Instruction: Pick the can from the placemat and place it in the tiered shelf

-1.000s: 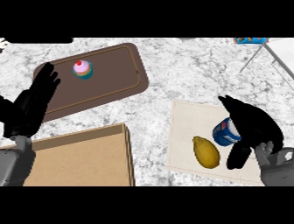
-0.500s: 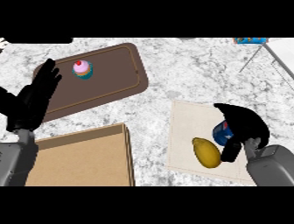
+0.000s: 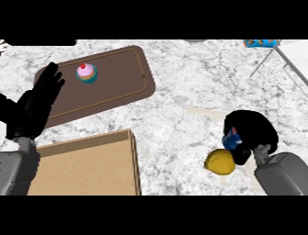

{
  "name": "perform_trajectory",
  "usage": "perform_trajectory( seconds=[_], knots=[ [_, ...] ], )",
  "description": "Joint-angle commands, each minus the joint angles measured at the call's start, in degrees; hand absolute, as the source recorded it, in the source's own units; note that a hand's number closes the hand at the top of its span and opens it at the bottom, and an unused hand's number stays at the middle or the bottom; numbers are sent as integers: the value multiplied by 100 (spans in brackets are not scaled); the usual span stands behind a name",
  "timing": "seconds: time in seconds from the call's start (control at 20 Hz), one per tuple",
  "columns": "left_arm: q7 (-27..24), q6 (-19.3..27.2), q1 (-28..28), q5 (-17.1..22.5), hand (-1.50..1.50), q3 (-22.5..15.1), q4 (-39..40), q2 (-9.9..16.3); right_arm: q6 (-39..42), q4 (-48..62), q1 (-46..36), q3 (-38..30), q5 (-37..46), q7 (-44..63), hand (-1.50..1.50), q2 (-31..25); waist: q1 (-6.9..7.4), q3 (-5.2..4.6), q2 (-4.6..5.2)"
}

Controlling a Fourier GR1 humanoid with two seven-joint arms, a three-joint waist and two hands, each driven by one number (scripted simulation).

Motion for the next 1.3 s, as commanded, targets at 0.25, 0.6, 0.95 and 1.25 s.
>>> perform_trajectory(
  seconds=[0.25,0.6,0.95,1.25],
  knots=[
    [67,-48,157,8,0,28,-63,-33,-478,-1354,1114,2049,1045,478,150,1195,-26,40,-4],
    [18,3,211,-92,0,-24,-126,-185,-1117,-2281,1599,2374,1536,799,150,1516,-24,42,26],
    [128,-28,-62,-51,0,175,84,20,-2139,-4085,1707,2286,2050,960,150,1805,-144,41,16],
    [303,-142,84,46,0,205,-302,94,-1002,-5603,1005,1307,1916,1737,150,2118,-14,40,28]
  ],
)
